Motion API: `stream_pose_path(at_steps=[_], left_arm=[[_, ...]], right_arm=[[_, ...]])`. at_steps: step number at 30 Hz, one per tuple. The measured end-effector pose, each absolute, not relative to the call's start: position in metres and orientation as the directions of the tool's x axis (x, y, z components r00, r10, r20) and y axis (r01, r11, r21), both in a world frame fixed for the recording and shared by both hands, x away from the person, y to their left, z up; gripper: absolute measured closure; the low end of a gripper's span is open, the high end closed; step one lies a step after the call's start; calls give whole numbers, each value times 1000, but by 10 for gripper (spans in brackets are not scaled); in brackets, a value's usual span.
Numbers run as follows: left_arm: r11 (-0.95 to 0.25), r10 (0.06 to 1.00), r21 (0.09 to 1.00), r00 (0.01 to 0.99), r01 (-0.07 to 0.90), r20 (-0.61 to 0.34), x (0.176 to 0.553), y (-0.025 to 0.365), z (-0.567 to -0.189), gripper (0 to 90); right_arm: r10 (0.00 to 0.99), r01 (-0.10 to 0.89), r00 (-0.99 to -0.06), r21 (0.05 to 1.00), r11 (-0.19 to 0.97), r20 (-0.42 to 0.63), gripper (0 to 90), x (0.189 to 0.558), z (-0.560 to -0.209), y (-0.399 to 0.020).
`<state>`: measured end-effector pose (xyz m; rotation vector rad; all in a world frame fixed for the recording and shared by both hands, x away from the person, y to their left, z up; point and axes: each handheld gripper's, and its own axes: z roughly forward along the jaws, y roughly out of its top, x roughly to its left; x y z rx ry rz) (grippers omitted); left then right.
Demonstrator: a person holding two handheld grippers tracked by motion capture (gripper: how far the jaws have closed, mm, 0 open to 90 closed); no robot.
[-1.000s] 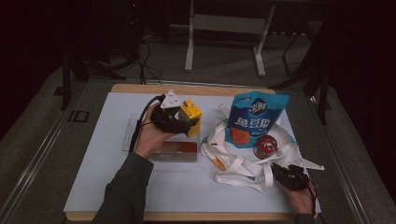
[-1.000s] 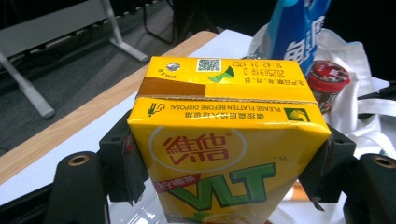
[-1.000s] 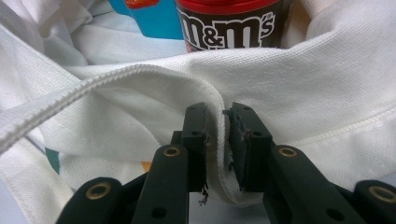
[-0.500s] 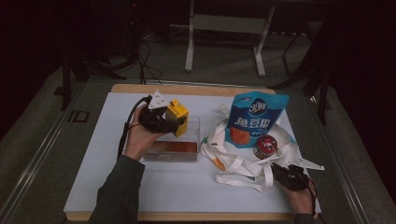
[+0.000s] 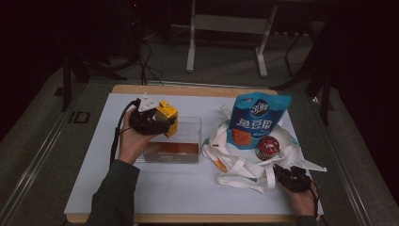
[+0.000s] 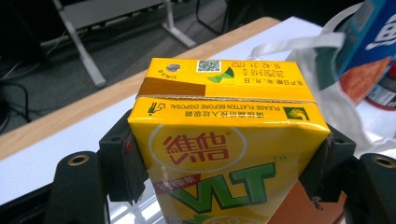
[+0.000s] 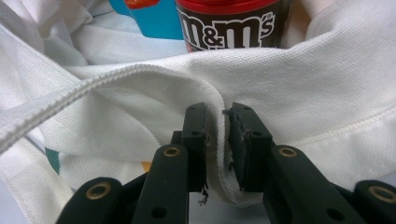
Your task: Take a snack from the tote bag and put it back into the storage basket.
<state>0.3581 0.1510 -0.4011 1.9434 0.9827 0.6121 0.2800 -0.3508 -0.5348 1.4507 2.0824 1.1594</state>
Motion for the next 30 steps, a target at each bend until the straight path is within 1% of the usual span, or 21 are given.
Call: stream_pose_path(at_steps=[4,8,10,19,24,30], left_arm=[[-325,841,849,537,416,59,358,159,-407,287],[-282,860,854,510,436,24,357,170,-412,287],[-279,873,850,486,447,32,356,175,-415,287],[-211,919,854,394,475,7,355,194,-431,287],[-216,931,845,363,489,28,356,196,-440,286],[-225,936,830,350,511,38,357,197,-449,286]], right_arm=[[895,609,-415,780,142,161,760,280,-535,-351],[895,609,-415,781,142,161,760,280,-535,-351],[895,609,-415,780,142,161,760,280,-535,-351],[896,608,-415,781,143,160,760,280,-535,-351],[896,608,-415,781,143,159,760,280,-535,-351],[896,607,-415,781,143,160,760,280,-535,-351]])
